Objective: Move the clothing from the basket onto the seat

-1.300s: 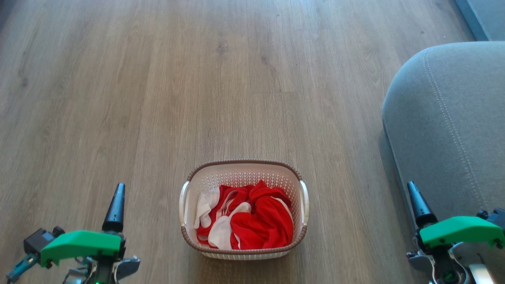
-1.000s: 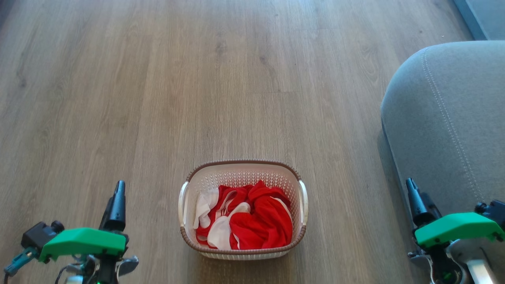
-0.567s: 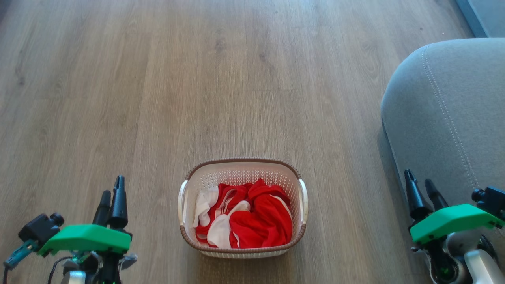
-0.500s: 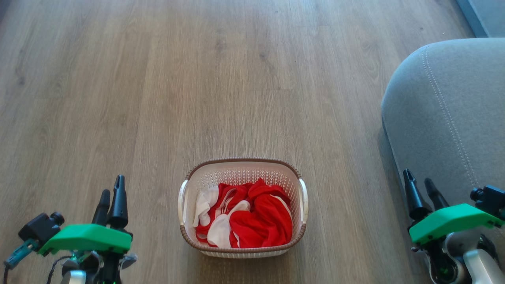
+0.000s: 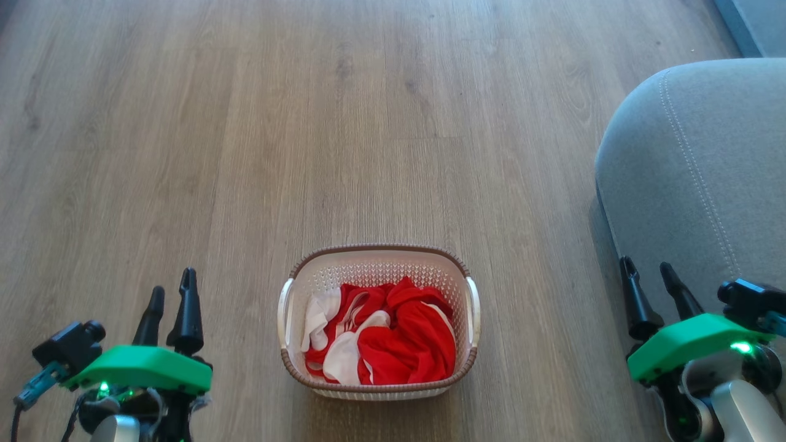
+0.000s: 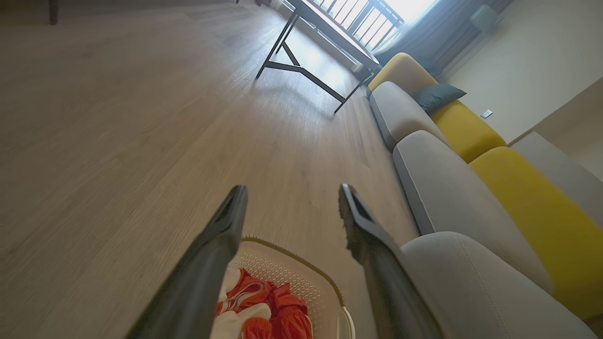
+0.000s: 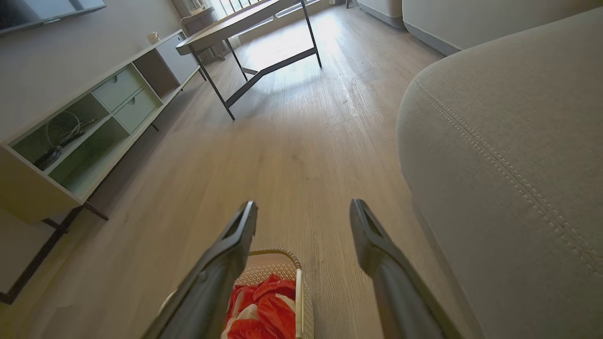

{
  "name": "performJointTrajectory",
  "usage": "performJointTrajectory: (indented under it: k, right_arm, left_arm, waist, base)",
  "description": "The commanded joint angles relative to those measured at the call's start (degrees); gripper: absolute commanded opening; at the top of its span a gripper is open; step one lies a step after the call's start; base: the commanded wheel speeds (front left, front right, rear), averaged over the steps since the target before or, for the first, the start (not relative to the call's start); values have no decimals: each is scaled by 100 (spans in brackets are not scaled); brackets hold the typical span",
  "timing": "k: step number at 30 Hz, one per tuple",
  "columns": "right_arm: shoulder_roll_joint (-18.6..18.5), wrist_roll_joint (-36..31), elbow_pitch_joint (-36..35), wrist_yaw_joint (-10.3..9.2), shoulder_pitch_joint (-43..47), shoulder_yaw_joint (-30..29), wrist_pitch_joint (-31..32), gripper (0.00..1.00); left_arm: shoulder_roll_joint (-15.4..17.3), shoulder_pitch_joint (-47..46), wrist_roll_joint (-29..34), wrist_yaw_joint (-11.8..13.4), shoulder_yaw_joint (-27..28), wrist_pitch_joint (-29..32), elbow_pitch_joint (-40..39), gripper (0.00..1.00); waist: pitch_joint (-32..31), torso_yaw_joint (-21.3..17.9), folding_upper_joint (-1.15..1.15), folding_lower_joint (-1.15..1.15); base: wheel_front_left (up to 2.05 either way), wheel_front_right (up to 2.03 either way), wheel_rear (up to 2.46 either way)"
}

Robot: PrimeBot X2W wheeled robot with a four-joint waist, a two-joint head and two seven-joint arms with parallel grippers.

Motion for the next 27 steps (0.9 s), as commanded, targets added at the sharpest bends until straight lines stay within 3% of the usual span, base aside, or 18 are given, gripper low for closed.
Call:
performJointTrajectory:
  k: [1, 27]
  right_arm:
    - [-183, -253, -218, 26, -237, 113, -108, 100]
    - [-198, -1675, -394, 34, -173, 161, -543, 100]
  left_arm:
    - [140, -331, 275, -25, 73, -108, -231, 100]
    - [294, -397, 2076, -35, 53, -550, -279, 100]
  waist:
    - [7, -5, 0, 0]
    - [123, -72, 0, 0]
  base:
    - [0, 0, 0]
    - [0, 0, 0]
